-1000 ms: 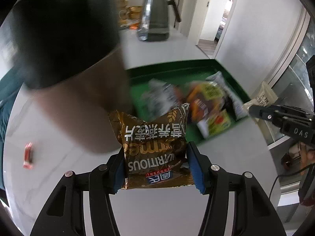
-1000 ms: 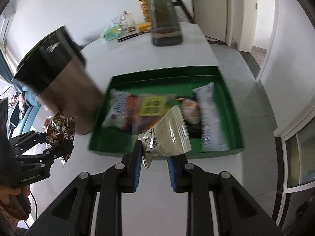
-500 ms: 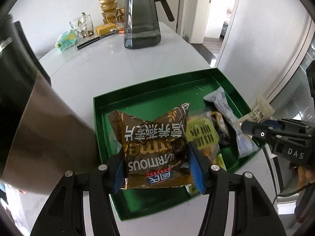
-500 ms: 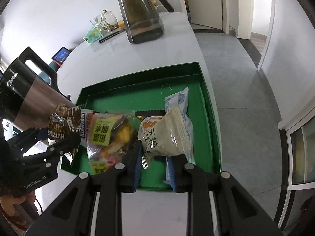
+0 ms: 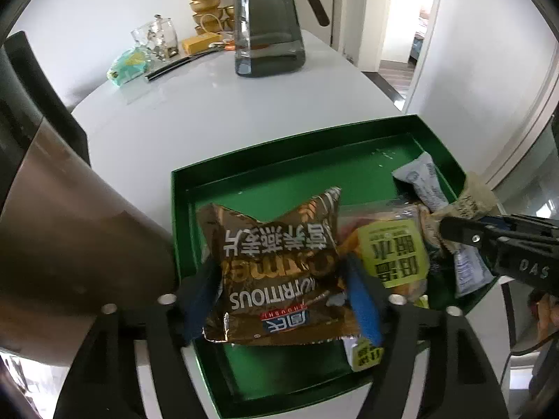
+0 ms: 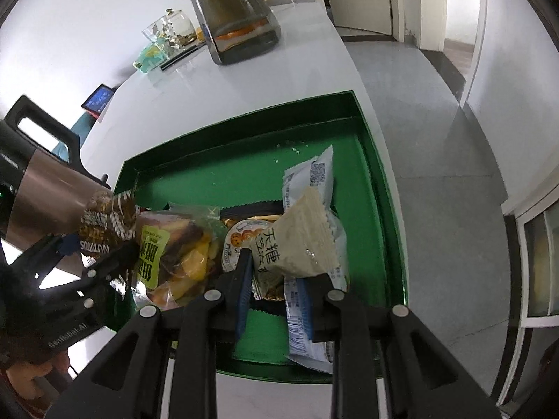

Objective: Organize snacks
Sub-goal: 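Lower the brown bag with the left gripper while the right lowers the beige candy into the tray, opening both, then withdraw the left tool from the tray toward the red candy on the table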

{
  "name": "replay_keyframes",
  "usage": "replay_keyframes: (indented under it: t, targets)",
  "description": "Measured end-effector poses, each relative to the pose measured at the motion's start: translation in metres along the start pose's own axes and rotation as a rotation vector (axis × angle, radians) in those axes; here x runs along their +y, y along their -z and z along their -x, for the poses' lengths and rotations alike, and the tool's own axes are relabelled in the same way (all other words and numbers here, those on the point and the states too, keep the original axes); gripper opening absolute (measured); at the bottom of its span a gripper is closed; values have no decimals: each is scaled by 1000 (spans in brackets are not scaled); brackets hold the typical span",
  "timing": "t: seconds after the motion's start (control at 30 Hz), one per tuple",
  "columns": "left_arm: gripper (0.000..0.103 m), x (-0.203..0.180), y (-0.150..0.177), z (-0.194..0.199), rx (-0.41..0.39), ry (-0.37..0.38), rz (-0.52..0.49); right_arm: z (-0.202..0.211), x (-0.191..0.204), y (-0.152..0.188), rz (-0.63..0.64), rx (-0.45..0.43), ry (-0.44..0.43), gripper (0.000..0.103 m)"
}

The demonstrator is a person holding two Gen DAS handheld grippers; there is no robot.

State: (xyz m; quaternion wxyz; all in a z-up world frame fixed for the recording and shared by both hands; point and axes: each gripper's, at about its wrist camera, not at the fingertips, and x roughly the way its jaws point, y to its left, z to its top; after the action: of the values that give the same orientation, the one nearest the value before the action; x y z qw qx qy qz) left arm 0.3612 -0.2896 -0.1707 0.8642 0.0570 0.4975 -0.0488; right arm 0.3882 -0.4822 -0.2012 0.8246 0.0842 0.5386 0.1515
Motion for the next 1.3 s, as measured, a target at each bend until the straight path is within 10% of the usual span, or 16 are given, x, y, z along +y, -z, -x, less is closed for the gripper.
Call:
replay_keyframes:
  t: [0.2, 0.27, 0.43, 0.57, 0.77, 0.87, 1.3]
  targets:
    - [89, 0, 3, 2, 8, 12, 12, 3, -4, 1, -31, 1, -9, 2]
    - [93, -2, 4, 3, 6, 7, 6, 5, -5, 1, -44, -5, -16, 38]
    - [94, -6, 8, 9, 8, 13, 1, 12, -7, 3, -60, -16, -14, 41]
    - [94, -9, 13, 14, 16, 34, 5, 17, -8, 11, -87, -7, -22, 69]
    - [99, -9, 22, 22, 24, 54, 8, 29, -8, 26, -91, -6, 4, 71]
    - [101, -8, 28, 30, 17, 66, 9, 38, -5, 36, -91, -16, 23, 103]
    - [101, 14, 62, 73, -30, 103, 18, 74, 34, 67, -71, -90, 43, 103]
